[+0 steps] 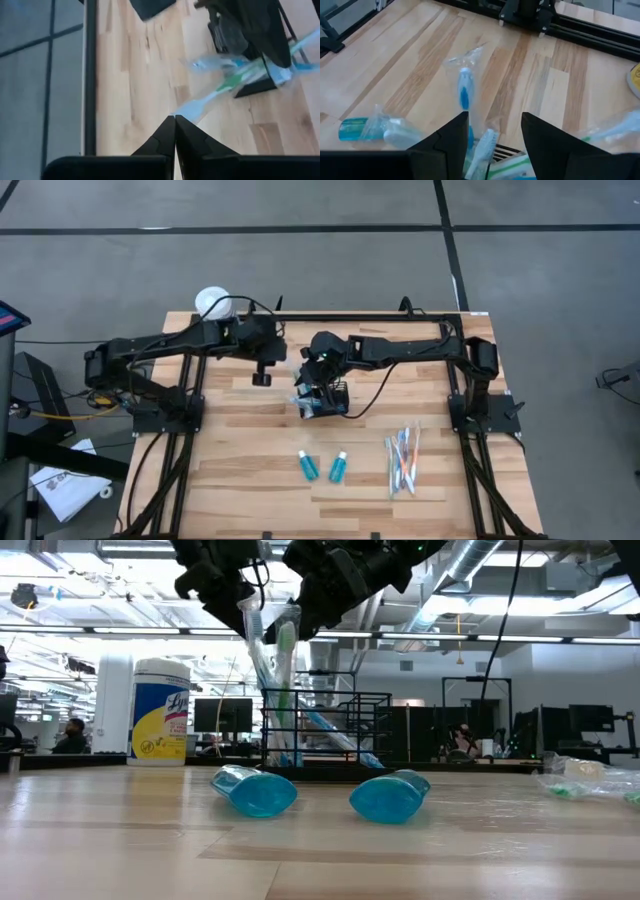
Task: Pick & Place toothbrushing station
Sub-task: Adjust toothbrushes inside the mesh
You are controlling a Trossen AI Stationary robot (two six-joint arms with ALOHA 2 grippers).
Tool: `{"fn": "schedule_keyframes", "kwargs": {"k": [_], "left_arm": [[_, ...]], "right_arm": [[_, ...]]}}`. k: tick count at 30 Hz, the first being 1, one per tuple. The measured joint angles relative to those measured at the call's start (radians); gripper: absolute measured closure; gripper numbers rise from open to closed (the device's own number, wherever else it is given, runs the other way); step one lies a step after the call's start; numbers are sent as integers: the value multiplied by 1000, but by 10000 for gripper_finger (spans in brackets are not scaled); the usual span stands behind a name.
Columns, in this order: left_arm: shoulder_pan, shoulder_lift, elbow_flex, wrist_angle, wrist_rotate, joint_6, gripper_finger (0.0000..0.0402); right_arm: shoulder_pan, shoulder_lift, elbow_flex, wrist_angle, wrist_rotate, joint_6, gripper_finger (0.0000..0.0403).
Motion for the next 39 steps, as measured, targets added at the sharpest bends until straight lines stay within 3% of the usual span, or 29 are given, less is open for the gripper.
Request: {"fn": "schedule_keyframes", "kwargs": {"k": [17, 23, 39], "left_arm": [[1, 35, 91, -68, -6, 104, 401], [34, 35, 142, -74, -51, 132, 401], [36, 33, 171, -132, -8, 151, 401]], "right_arm": [[0, 0, 1, -1, 0, 0, 230], [2, 0, 1, -5, 0, 0, 231], [6, 0, 1, -8, 0, -7, 232]]}}
